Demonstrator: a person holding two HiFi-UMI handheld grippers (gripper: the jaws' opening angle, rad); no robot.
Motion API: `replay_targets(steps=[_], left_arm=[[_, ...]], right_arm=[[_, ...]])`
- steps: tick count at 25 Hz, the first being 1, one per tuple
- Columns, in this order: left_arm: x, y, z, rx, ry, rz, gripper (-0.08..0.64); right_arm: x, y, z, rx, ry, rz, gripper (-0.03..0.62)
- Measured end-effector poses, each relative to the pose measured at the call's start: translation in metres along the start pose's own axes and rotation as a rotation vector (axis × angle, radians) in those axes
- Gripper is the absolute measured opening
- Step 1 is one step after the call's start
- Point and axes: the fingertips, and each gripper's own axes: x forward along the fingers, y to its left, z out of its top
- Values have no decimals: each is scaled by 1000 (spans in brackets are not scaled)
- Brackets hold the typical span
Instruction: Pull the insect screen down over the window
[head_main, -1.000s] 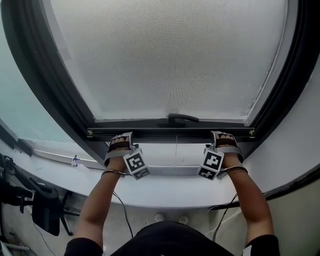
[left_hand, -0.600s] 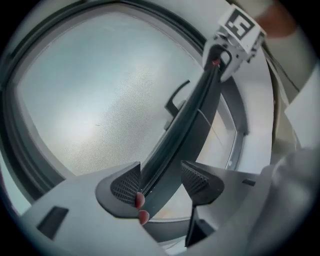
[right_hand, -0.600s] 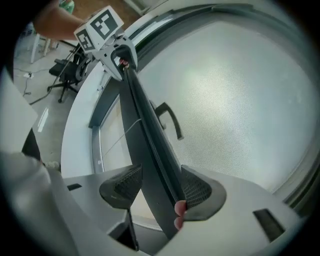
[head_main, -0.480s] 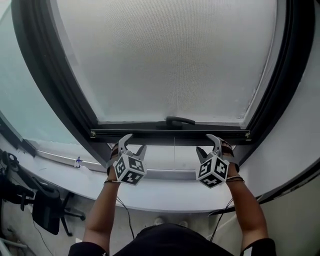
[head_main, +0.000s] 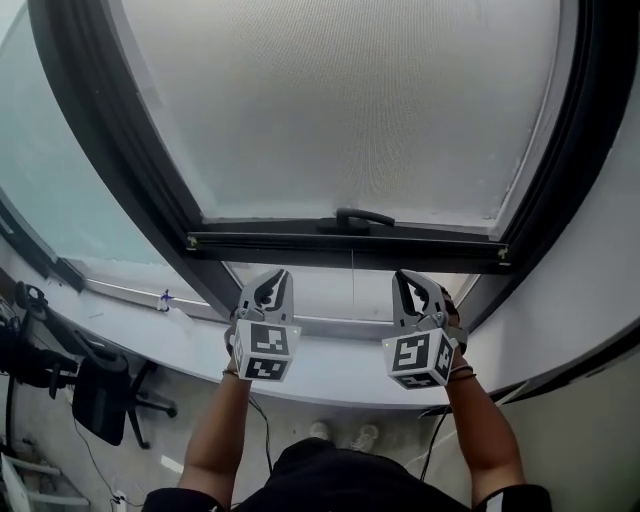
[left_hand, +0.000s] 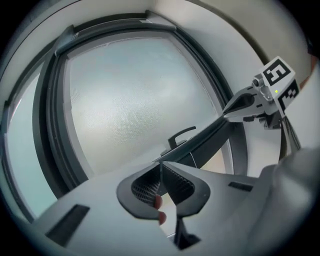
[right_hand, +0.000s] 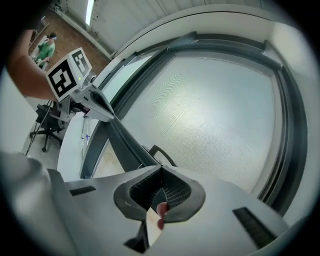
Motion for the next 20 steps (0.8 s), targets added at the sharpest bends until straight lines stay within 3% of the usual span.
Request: replay_targets(steps=[3, 9, 12, 16, 20], left_arm=[[-12, -4, 2, -48, -33, 10, 3], [-42, 0, -9, -263, -113, 11, 3], [-59, 5, -19, -336, -126, -9, 3], [-86, 8, -31, -360, -140, -30, 3], [-110, 6, -49, -379, -133, -57, 3]], right_arm=[[-9, 1, 3, 65, -10, -34, 6], [-36, 16, 3, 282, -11, -125, 6], [-50, 38, 8, 309, -6, -143, 6], [-69, 69, 20, 306, -18, -148, 6], [-90, 99, 29, 379, -17, -146, 6]])
